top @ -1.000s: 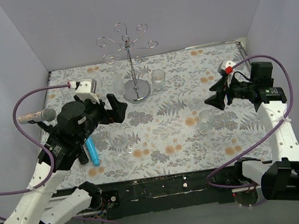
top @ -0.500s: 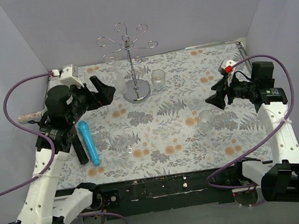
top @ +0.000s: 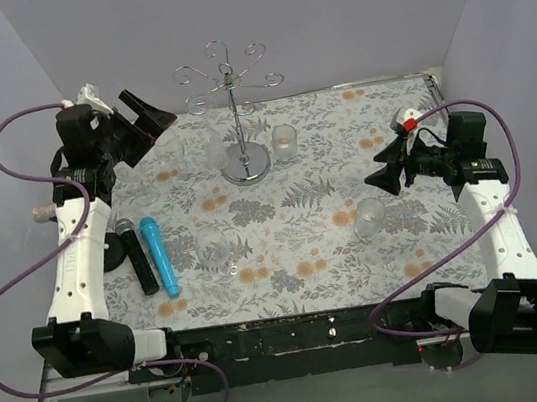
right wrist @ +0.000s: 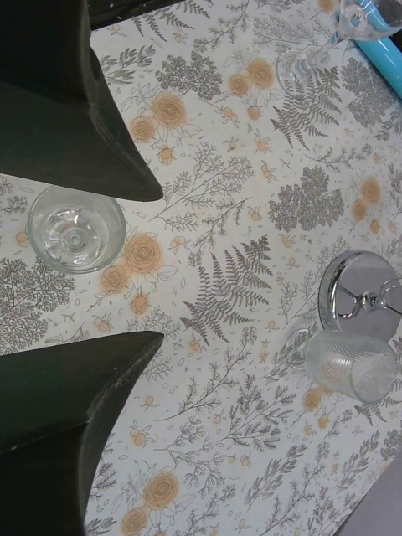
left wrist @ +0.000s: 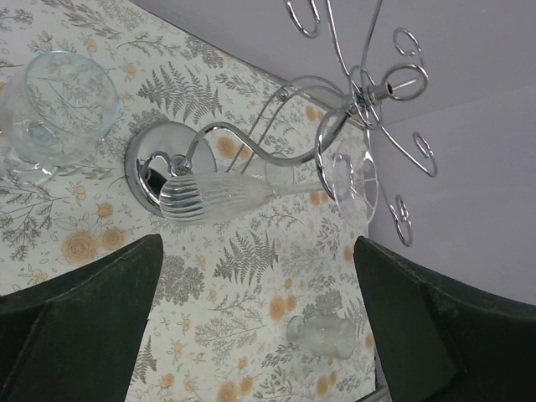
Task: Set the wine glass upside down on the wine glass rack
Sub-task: Pick up the wine glass at the center of the board.
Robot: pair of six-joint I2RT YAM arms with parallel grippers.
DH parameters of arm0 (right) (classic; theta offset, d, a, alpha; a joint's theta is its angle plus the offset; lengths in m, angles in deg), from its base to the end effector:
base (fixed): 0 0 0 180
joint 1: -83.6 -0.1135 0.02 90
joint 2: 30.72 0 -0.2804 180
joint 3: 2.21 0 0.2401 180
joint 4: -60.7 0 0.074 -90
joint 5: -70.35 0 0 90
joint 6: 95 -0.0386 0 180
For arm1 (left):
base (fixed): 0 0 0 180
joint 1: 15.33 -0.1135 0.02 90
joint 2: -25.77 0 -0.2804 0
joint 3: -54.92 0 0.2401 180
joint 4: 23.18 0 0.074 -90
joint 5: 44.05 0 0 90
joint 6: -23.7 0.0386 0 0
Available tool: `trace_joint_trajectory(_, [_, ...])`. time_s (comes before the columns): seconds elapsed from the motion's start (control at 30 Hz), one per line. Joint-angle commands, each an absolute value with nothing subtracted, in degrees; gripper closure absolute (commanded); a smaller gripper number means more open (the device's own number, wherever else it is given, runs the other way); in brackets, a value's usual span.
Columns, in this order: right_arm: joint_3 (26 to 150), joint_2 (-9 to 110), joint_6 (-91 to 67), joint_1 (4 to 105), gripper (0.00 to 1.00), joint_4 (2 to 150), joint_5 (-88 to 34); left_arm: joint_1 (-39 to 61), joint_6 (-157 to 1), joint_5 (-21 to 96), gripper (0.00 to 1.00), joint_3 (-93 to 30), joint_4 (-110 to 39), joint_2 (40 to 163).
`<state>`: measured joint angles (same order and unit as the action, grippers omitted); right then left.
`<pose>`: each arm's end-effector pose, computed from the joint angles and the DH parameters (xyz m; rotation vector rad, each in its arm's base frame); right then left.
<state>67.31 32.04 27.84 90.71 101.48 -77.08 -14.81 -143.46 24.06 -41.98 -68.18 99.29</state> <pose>0.2111 0.0065 0.3380 -0.9357 1.6812 0.6157 0.2628 -0.0168 0.4372 -1.0975 1.8384 -1.2242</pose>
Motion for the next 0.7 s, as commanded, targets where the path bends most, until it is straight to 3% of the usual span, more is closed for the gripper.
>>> trace_joint_trajectory(0.0, [65.79, 33.17, 27.26, 90.98, 0.28, 97.24, -80.12, -14.89, -143.91, 32.04, 0.02, -48.92, -72.98, 101.53])
trace_joint_trajectory(0.37, [62.36, 35.64, 27.61, 91.07, 0.29, 93.89, -82.23, -14.89, -134.96, 44.72, 0.02, -51.92, -74.31, 107.16])
trace_joint_trajectory(0.67, [61.04, 36.17, 30.95, 91.42, 0.29, 95.74, -84.6, -14.8, -119.84, 44.55, 0.02, -52.62, -72.8, 108.12])
